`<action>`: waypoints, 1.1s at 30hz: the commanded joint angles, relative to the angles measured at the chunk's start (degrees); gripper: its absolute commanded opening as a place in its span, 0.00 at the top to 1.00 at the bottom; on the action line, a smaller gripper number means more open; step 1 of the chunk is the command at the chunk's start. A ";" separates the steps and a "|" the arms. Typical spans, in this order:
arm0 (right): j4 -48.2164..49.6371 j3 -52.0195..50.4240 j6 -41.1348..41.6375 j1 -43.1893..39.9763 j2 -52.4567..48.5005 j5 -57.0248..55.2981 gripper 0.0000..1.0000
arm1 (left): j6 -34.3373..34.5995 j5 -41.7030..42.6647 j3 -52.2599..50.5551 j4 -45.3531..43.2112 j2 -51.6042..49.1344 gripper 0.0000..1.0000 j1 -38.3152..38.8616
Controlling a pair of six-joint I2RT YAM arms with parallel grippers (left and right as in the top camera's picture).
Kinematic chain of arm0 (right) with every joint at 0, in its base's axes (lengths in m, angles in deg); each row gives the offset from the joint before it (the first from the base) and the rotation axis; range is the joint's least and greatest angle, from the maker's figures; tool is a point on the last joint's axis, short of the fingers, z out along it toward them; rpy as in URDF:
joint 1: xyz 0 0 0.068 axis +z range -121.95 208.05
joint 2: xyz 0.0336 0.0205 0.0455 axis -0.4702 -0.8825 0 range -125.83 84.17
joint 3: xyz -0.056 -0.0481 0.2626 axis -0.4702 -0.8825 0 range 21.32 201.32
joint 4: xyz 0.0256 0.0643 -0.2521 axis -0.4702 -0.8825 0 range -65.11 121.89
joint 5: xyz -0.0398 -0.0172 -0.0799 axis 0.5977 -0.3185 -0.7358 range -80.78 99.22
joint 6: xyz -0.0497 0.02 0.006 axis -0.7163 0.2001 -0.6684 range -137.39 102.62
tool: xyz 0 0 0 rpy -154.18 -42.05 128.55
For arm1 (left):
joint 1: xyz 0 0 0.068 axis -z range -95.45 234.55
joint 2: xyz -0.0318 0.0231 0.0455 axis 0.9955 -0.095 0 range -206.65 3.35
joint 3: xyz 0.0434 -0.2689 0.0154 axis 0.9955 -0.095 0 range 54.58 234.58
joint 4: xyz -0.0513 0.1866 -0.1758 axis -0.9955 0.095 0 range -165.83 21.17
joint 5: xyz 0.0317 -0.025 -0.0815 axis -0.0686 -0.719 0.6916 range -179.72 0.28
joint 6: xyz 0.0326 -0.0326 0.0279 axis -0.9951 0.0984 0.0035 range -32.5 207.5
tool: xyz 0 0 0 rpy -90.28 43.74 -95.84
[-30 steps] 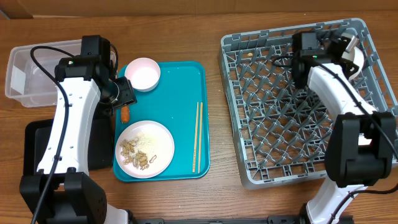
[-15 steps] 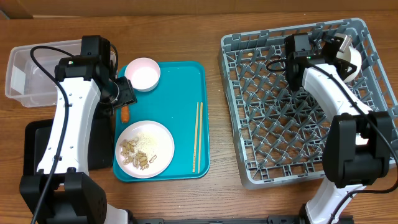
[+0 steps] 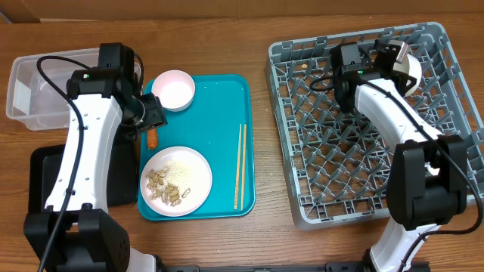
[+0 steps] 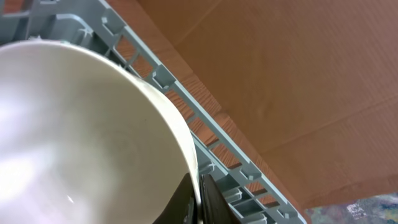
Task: Sort waste into correct bins and load items into the dishwasher
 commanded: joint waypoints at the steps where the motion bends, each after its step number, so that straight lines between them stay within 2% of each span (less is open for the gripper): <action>1: -1.97 -0.55 2.25 0.04 0.35 2.95 0.96 | -0.09 -0.37 0.85 -0.24 0.85 0.35 0.02; 3: -2.51 -0.55 2.47 0.02 0.35 0.76 0.96 | -0.09 -0.37 0.85 -0.22 0.85 0.35 0.02; 5: -1.33 -0.52 2.38 -0.22 0.37 -6.03 0.96 | -0.09 -0.37 0.85 -0.17 0.85 0.35 0.02; 7: 1.18 -0.50 -0.72 -0.24 0.37 -9.18 0.96 | -0.09 -0.37 0.85 -0.17 0.85 0.35 0.02; 10: 2.69 -0.50 -2.40 -0.24 0.37 -7.78 0.96 | -0.07 -0.37 0.85 -0.35 0.85 0.35 0.02; 14: 2.27 -1.51 -2.27 -0.17 0.26 0.11 0.96 | -0.11 -0.37 0.85 -0.35 0.85 0.35 0.02; 27: 2.95 -3.87 -2.12 1.84 -0.28 -0.96 0.96 | -0.09 -0.37 0.85 -0.59 0.85 0.34 0.02; 31: 3.23 -3.87 -2.14 4.57 -0.28 -0.90 0.87 | -0.09 -0.37 0.85 -0.55 0.85 0.34 0.02; 32: 3.19 -3.87 -2.14 5.18 -0.28 -0.90 0.80 | -0.09 -0.37 0.85 -0.55 0.85 0.34 0.02; 33: 3.06 -3.87 -2.19 5.90 -0.28 -0.66 0.66 | -0.09 -0.37 0.85 -0.55 0.85 0.34 0.02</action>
